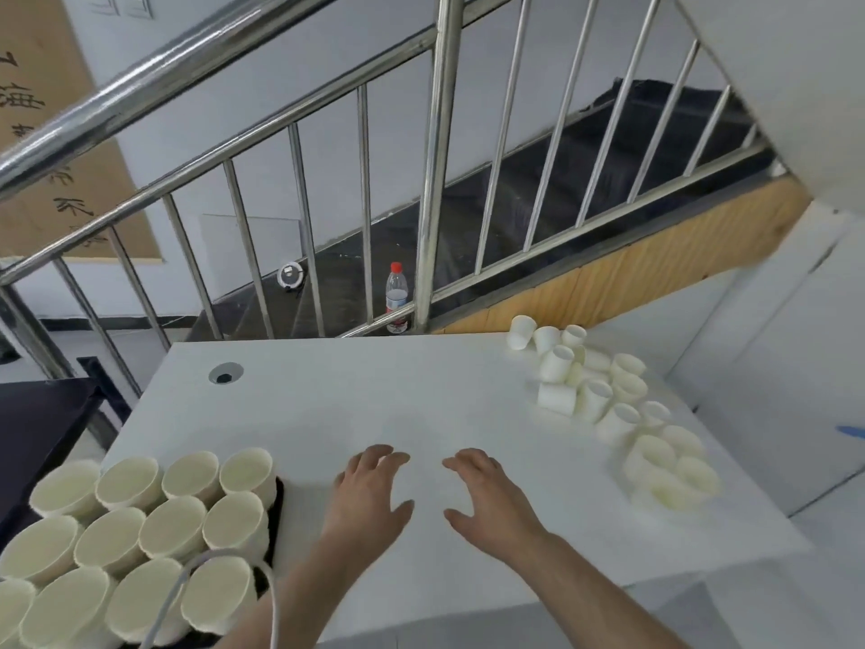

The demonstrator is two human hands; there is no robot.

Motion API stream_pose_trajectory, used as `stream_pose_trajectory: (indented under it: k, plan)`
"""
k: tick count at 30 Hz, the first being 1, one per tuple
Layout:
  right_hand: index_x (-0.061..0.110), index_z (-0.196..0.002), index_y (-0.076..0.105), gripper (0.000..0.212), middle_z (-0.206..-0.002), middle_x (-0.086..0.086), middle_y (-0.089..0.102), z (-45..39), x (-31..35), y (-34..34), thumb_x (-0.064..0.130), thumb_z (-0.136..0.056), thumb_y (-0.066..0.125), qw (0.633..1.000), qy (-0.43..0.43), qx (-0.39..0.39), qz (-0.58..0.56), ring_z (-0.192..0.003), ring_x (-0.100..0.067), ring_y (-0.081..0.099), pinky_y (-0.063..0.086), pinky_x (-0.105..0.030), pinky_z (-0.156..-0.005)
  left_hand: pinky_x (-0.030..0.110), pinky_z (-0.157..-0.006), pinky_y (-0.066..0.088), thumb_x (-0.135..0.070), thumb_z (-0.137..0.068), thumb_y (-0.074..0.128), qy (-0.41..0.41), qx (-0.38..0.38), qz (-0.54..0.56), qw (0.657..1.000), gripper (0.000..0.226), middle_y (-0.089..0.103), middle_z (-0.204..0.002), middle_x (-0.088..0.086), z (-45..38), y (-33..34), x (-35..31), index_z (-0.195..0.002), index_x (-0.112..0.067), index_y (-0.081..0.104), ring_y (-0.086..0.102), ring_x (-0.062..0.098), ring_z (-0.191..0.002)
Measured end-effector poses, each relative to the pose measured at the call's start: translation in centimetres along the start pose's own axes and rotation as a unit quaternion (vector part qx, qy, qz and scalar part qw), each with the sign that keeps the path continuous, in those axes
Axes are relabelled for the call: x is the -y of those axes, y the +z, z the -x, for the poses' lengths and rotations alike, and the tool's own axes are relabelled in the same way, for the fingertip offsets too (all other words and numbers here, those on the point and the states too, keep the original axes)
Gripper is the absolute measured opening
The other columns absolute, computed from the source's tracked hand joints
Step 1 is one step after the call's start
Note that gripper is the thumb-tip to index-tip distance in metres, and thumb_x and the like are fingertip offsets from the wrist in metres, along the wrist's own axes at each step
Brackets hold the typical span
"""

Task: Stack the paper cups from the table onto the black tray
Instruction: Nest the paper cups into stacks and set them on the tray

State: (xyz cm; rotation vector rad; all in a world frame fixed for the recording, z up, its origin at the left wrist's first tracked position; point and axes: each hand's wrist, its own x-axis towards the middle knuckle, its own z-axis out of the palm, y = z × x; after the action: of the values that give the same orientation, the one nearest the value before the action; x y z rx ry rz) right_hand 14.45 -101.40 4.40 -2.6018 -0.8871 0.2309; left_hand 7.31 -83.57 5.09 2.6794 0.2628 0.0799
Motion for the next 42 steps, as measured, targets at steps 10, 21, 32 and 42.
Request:
stream_pose_trajectory:
  k: [10, 21, 32, 42]
  plan:
    - [0.028, -0.147, 0.032, 0.061, -0.147, 0.013, 0.026, 3.6, -12.0, -4.2, 0.037, -0.092, 0.057, 0.995, 0.097, -0.02, 0.0, -0.133, -0.007, 0.031, 0.043, -0.022, -0.098, 0.029, -0.112, 0.026, -0.04, -0.09, 0.054, 0.064, 0.063, 0.0, 0.996, 0.057, 0.025, -0.149, -0.012, -4.3, 5.9, -10.6, -0.142, -0.034, 0.032, 0.024, 0.011, -0.139]
    - [0.027, -0.147, 0.033, 0.06, -0.147, 0.012, 0.028, -0.7, -22.2, -6.9, 0.037, -0.092, 0.057, 0.988, 0.155, 0.006, 0.011, -0.135, -0.007, 0.031, 0.043, -0.024, -0.101, 0.029, -0.111, 0.028, -0.04, -0.09, 0.056, 0.066, 0.087, 0.027, 0.994, 0.056, 0.029, -0.149, -0.012, -15.2, 12.6, -16.0, -0.142, -0.032, 0.036, 0.027, 0.011, -0.139]
    - [0.027, -0.144, 0.035, 0.057, -0.143, 0.01, 0.038, -9.4, -28.5, -8.5, 0.038, -0.093, 0.057, 0.981, 0.192, 0.038, 0.015, -0.132, -0.012, 0.035, 0.044, -0.028, -0.098, 0.029, -0.109, 0.032, -0.039, -0.089, 0.057, 0.033, 0.098, 0.033, 0.994, 0.057, 0.032, -0.147, -0.01, -24.6, 15.1, -16.4, -0.142, -0.031, 0.036, 0.032, 0.013, -0.136]
    - [0.015, -0.123, 0.053, 0.034, -0.116, 0.001, 0.063, -16.8, -31.6, -6.1, 0.032, -0.094, 0.058, 0.965, 0.264, 0.009, -0.003, -0.109, -0.019, 0.06, 0.045, -0.027, -0.087, 0.028, -0.109, 0.03, -0.038, -0.09, 0.055, -0.008, 0.103, 0.034, 0.994, 0.056, 0.03, -0.147, -0.011, -27.7, 16.9, -14.9, -0.142, -0.032, 0.034, 0.029, 0.012, -0.137]
